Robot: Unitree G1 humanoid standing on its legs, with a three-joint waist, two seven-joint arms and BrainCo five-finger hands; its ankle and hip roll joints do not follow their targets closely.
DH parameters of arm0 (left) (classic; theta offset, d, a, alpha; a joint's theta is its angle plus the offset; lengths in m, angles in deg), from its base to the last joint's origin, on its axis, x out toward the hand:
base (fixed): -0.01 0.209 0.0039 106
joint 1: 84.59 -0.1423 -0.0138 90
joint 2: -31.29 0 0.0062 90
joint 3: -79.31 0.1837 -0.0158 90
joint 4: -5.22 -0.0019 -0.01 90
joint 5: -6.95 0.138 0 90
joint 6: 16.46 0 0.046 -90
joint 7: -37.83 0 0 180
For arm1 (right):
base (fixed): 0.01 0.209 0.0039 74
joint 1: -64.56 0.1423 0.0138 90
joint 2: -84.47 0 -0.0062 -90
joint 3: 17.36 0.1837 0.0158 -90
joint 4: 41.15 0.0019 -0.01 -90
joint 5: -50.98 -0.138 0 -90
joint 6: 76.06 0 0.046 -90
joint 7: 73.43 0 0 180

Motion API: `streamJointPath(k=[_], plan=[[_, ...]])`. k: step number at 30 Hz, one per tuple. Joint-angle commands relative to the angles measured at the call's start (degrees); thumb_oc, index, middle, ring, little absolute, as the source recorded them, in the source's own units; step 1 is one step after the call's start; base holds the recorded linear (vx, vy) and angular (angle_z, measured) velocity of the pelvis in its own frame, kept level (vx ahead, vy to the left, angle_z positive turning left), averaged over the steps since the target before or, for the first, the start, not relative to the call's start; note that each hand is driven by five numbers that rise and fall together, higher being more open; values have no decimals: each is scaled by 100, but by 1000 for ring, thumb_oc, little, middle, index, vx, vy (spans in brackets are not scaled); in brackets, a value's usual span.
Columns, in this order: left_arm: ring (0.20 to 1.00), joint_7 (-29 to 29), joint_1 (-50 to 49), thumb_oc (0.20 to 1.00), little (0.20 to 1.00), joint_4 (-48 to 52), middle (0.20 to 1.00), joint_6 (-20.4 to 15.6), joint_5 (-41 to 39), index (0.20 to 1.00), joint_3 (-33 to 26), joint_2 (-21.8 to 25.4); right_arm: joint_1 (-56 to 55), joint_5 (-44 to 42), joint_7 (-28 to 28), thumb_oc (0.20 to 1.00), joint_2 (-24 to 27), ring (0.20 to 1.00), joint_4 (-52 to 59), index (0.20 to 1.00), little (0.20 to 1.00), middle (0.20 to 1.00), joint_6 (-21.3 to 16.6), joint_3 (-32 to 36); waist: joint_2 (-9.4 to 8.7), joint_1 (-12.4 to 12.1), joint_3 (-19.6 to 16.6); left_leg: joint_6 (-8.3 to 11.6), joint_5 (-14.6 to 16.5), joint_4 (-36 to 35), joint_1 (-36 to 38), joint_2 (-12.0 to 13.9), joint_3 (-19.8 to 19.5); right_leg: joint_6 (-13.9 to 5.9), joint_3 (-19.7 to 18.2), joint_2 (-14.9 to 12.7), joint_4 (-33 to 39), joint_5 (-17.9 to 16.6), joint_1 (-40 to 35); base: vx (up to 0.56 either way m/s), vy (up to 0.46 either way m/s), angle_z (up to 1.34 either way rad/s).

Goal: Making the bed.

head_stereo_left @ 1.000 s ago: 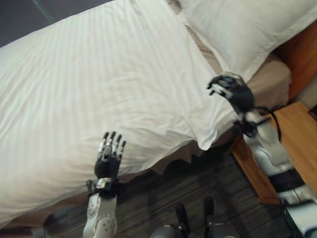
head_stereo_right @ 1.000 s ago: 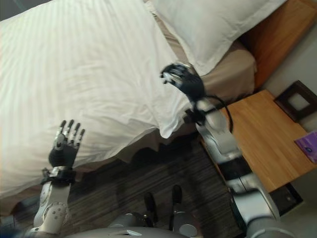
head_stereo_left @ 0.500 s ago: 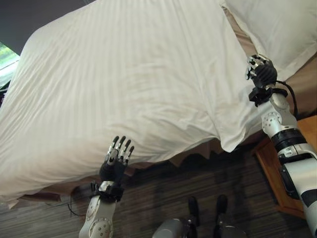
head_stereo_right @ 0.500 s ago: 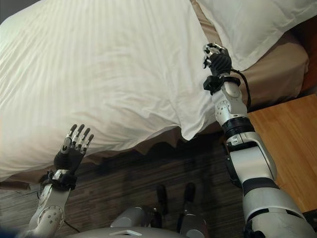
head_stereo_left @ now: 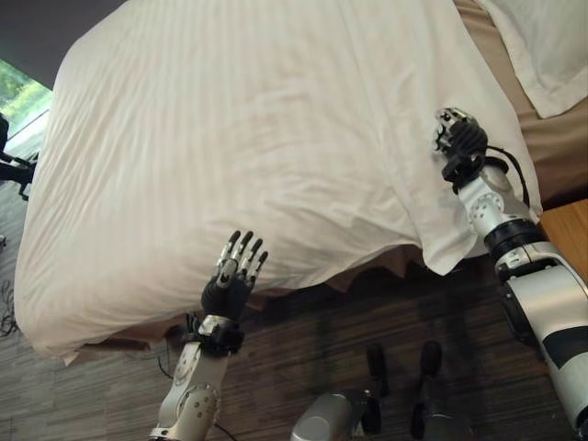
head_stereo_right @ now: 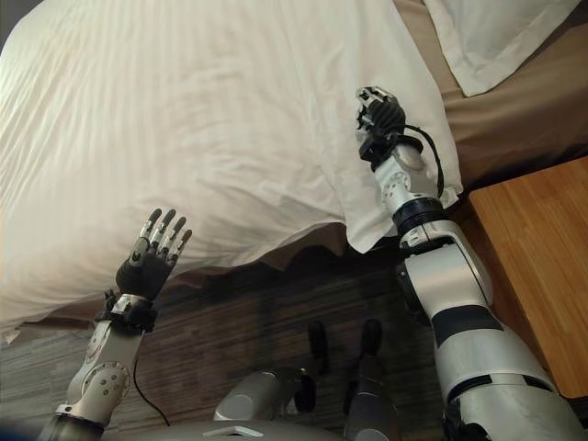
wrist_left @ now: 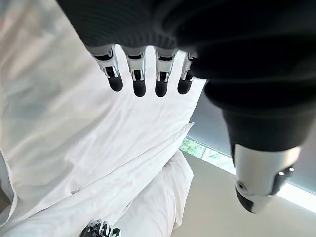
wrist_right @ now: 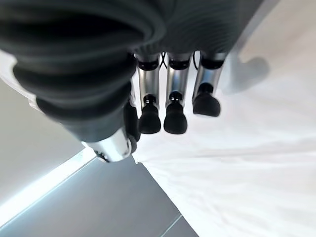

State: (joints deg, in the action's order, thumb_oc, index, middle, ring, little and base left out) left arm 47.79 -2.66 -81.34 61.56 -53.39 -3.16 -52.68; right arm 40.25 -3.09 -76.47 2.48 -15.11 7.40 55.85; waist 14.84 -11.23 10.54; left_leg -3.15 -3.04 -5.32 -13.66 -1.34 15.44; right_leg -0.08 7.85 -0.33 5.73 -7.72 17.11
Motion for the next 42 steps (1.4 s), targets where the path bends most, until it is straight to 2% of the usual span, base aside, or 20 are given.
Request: streamJointPath(k=[1, 5, 10, 13, 16, 17, 18, 19, 20, 21, 23, 24, 25, 28, 32, 37, 39, 42], plan=[[1000, -27, 210, 1000, 1000, 244, 1000, -280, -4, 1000, 153, 37, 635, -279, -40, 200, -98, 200, -144, 200, 200, 200, -232, -108, -131, -85, 64, 312, -22, 32, -88, -146, -165, -300, -97, -92, -73, 534, -29, 0, 0, 0], [1000, -28, 221, 1000, 1000, 218, 1000, -282, 22, 1000, 191, 30, 580, -287, -38, 200, -33, 200, -231, 200, 200, 200, -217, -53, -78, -82, 99, 318, -45, 32, -126, -156, -185, -290, -66, -104, -73, 537, 4, 0, 0, 0], [1000, -35, 253, 1000, 1000, 294, 1000, -317, 86, 1000, 224, 51, 539, -533, 28, 200, 442, 200, -509, 200, 200, 200, -256, 305, 87, -110, 183, 334, -83, 32, -261, -196, -227, -304, -31, -136, -73, 516, 135, 5, 2, 5], [1000, -69, 295, 1000, 1000, 291, 1000, -359, 79, 1000, 267, -53, 237, -827, -38, 200, 677, 200, -225, 200, 200, 200, -369, 525, 158, -153, 255, 339, -97, 32, -398, -203, -203, -344, -63, -144, -73, 480, 276, 11, 7, 3], [1000, -79, 342, 1000, 1000, 185, 1000, -336, 115, 1000, 329, -209, -391, -1109, -179, 200, 804, 200, -157, 200, 200, 200, -385, 859, 174, -49, 359, 345, -84, 32, -453, -187, -133, -379, -129, -132, -73, 461, 356, 21, 10, -6], [1000, -16, 341, 1000, 1000, 148, 1000, -320, 261, 1000, 292, -279, -1197, -1197, -399, 200, 669, 200, 10, 200, 200, 200, -378, 1082, 155, 125, 465, 344, -52, 32, -423, -180, -85, -393, -169, -125, -73, 468, 336, 32, 12, -8], [1000, -14, 333, 1000, 1000, 148, 1000, -321, 262, 1000, 293, -276, -1217, -1193, -395, 200, 662, 200, 27, 200, 200, 200, -380, 1087, 147, 117, 451, 341, -62, 32, -436, -178, -76, -388, -174, -124, -73, 456, 352, 54, 19, -10], [1000, 46, 305, 1000, 1000, 127, 1000, -292, 283, 1000, 198, -391, -2134, -1244, -584, 200, 331, 200, 315, 200, 200, 200, -337, 1294, 121, 311, 529, 333, -23, 32, -394, -181, -49, -389, -202, -119, -73, 464, 323, 21, 9, -8], [1000, 47, 290, 1000, 1000, 129, 1000, -292, 282, 1000, 200, -383, -2167, -1237, -570, 200, 318, 200, 345, 200, 200, 200, -338, 1301, 107, 295, 497, 331, -33, 32, -420, -180, -36, -383, -212, -117, -73, 451, 353, 56, 25, -8], [1000, 70, 233, 1000, 1000, 78, 1000, -284, 252, 1000, -2, -533, -3344, -1286, -770, 200, -114, 200, 944, 200, 200, 200, -305, 1467, 23, 558, 568, 315, 8, 32, -387, -179, 14, -373, -254, -111, -73, 452, 341, 39, 19, -10], [1000, 79, 171, 1000, 1000, -24, 1000, -293, 237, 1000, -172, -685, -4325, -1495, -957, 200, -510, 200, 1243, 200, 200, 200, -240, 1667, -65, 786, 633, 309, 56, 32, -342, -182, 61, -376, -289, -98, -73, 465, 320, 40, 16, -8], [1000, 81, 162, 1000, 1000, -23, 1000, -293, 236, 1000, -172, -682, -4341, -1493, -952, 200, -517, 200, 1258, 200, 200, 200, -240, 1665, -73, 777, 614, 307, 49, 32, -358, -181, 71, -372, -297, -97, -73, 455, 339, 25, 6, -17], [1000, 60, 69, 1000, 1000, -49, 1000, -303, 237, 1000, -322, -780, -5093, -1468, -1094, 200, -825, 200, 1395, 200, 200, 200, -151, 1740, -151, 955, 639, 300, 78, 32, -340, -179, 111, -369, -328, -96, -73, 458, 334, 21, 10, -25], [1000, 63, -44, 1000, 1000, -52, 1000, -309, 220, 1000, -503, -866, -5890, -1392, -1220, 200, -1052, 200, 1645, 200, 200, 200, -52, 1796, -285, 1162, 675, 300, 106, 32, -329, -167, 187, -362, -405, -73, -73, 447, 354, 4, 10, -23], [1000, 76, -114, 1000, 1000, -40, 1000, -318, 218, 1000, -548, -892, -6279, -1300, -1279, 200, -1139, 200, 1929, 200, 200, 200, -8, 1665, -369, 1276, 683, 293, 121, 32, -306, -156, 217, -361, -438, -64, -73, 432, 345, -17, -1, -29], [1000, 102, -126, 1000, 1000, -10, 1000, -390, 289, 1000, -537, -865, -6416, -1013, -1303, 200, -898, 200, 2746, 200, 200, 200, -109, 1392, -485, 1351, 639, 295, 144, 32, -248, -150, 222, -365, -434, -49, -73, 428, 291, -46, -3, -2], [1000, 96, -109, 1000, 1000, -36, 1000, -406, 304, 1000, -513, -867, -6443, -984, -1282, 200, -815, 200, 3042, 200, 200, 200, -209, 1433, -531, 1381, 609, 285, 157, 32, -195, -149, 201, -365, -422, -48, -73, 429, 234, -46, 9, 9], [1000, 90, -109, 1000, 1000, -170, 1000, -394, 372, 1000, -523, -847, -6610, -943, -1060, 200, -766, 200, 3489, 200, 200, 200, -484, 1910, -654, 1484, 478, 258, 206, 32, 7, -147, 132, -347, -376, -50, -73, 476, 17, -41, 30, 13]])
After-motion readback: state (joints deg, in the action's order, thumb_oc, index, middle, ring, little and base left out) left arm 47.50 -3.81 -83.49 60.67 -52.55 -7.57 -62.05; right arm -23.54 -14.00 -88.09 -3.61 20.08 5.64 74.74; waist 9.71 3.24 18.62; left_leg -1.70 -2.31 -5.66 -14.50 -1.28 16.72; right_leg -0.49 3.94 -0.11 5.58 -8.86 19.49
